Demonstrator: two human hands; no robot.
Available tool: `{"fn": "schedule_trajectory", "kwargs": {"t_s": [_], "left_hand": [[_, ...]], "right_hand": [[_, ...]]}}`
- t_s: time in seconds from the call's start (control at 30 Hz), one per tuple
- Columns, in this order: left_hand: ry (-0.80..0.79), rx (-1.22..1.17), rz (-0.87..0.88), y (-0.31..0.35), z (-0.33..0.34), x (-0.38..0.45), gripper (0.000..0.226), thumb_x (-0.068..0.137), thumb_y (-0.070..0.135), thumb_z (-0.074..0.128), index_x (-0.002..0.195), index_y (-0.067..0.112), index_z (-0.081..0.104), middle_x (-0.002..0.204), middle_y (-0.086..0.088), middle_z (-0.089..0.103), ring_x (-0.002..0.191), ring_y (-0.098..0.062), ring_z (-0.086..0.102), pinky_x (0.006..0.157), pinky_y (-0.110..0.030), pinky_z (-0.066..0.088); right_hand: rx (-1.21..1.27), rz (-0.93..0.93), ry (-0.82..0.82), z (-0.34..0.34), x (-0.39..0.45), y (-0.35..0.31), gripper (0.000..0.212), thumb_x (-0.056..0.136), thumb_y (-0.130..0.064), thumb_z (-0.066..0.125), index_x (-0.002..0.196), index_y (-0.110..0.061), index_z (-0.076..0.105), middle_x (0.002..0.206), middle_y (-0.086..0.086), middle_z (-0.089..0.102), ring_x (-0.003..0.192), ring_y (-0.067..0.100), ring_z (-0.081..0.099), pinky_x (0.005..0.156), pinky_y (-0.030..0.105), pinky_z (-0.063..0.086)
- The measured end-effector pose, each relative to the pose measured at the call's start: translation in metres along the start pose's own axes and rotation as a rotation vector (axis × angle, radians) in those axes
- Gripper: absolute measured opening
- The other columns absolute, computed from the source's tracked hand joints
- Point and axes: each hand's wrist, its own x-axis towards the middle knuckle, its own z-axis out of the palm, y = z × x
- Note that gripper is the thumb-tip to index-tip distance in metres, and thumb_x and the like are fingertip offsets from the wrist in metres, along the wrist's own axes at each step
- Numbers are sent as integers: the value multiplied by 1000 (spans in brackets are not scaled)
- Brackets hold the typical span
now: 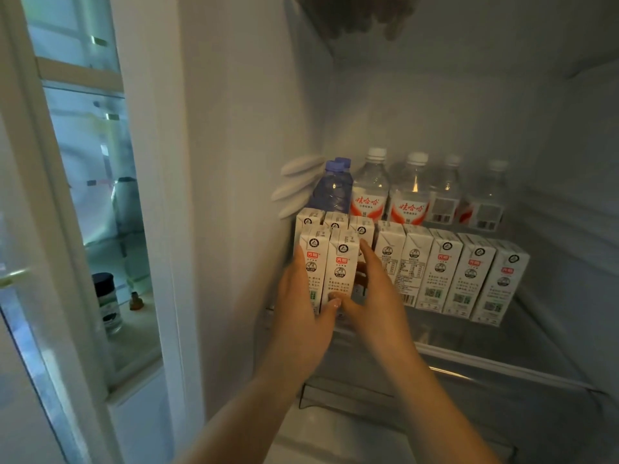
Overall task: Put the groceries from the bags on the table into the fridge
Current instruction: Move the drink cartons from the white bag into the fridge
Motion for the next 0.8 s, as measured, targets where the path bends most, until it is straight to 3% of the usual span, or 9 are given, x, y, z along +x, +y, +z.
{"fn": "schedule_trajectory", "kwargs": {"t_s": [0.13, 0.2, 0.27, 0.37, 0.57, 0.8], "left_hand": [[48, 38, -23, -4, 0, 8, 85, 83, 6, 64, 149, 27, 14, 144, 4, 36, 129, -9, 40, 101, -35, 45], [67, 84, -29, -2, 1, 9, 84, 86, 8, 62, 150, 26, 10, 147, 4, 27, 132, -5, 30, 106, -19, 34], [67, 124, -45, 0, 2, 7, 81, 90, 10, 57, 150, 24, 5, 150, 5, 16, 131, 0, 22, 98, -4, 21], [63, 130, -49, -1, 4, 7, 76, 93, 13, 53, 150, 20, 4, 151, 4, 8, 135, -7, 23, 100, -9, 23], [80, 95, -39, -4, 3, 13, 74, 92, 9, 53, 150, 19, 8, 151, 4, 11, 132, -2, 22, 99, -5, 17], [83, 84, 12, -6, -6, 11, 78, 88, 11, 60, 150, 21, 14, 151, 5, 20, 132, -1, 23, 112, -25, 26]], "right_hand": [[-33, 16, 19, 13, 8, 2, 88, 75, -10, 74, 143, -36, 26, 130, -11, 51, 119, 5, 49, 98, 38, 47], [-69, 8, 45, 20, 12, 5, 87, 74, -12, 74, 142, -38, 26, 129, -8, 50, 118, 8, 50, 95, 40, 49], [-103, 12, 65, 25, 15, 8, 88, 73, -13, 74, 142, -37, 24, 131, -4, 46, 119, 13, 50, 94, 41, 50], [-114, 9, 72, 29, 19, 9, 90, 72, -13, 73, 143, -37, 23, 131, -1, 44, 119, 16, 50, 95, 42, 49], [-162, -1, 72, 28, 20, 4, 88, 75, -11, 73, 145, -27, 24, 132, 5, 42, 123, 18, 45, 104, 36, 40], [-111, -12, 47, 18, 14, -3, 82, 74, -15, 75, 140, -36, 31, 123, -5, 53, 111, 9, 53, 93, 35, 49]]}}
